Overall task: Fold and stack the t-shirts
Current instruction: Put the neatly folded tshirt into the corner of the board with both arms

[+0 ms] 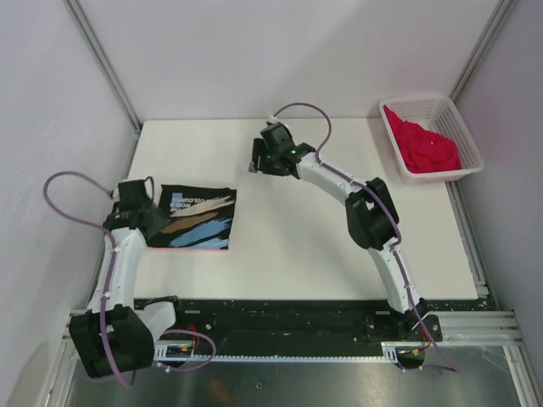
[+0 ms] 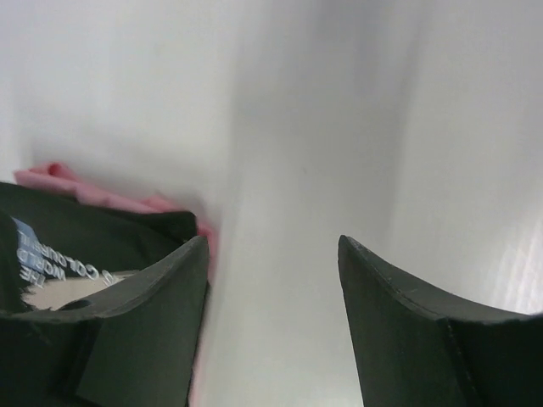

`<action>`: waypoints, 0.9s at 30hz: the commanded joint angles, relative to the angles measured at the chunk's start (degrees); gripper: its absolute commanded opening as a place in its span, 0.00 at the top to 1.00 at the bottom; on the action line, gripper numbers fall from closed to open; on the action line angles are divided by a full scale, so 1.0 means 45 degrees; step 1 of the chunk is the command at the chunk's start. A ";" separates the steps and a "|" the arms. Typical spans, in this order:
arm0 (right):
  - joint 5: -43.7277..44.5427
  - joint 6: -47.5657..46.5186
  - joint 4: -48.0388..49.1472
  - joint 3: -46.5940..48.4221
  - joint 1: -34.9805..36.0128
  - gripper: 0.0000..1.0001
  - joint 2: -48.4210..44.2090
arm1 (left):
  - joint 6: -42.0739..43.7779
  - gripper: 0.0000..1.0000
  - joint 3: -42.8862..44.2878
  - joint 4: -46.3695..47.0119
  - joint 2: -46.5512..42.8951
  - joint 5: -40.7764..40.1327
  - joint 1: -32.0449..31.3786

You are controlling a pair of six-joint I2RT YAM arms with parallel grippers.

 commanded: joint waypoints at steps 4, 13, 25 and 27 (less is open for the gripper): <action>-0.0766 0.0688 0.1891 -0.4945 -0.0761 0.33 -0.4538 | -0.0406 0.44 0.2252 0.0253 0.1359 0.0670 -0.5571; -0.0315 0.0610 0.1657 -0.8777 -0.1830 0.33 -0.8300 | -0.1308 0.43 0.4961 0.1695 0.6964 0.1147 -0.9893; 0.0222 0.0328 0.1316 -1.0791 -0.2166 0.33 -1.0185 | -0.1002 0.44 0.6383 0.2217 1.0823 0.1437 -0.9078; 0.0224 0.0315 0.1330 -1.0965 -0.2203 0.33 -1.0307 | -0.0974 0.44 0.6060 0.2321 1.0821 0.1481 -0.8801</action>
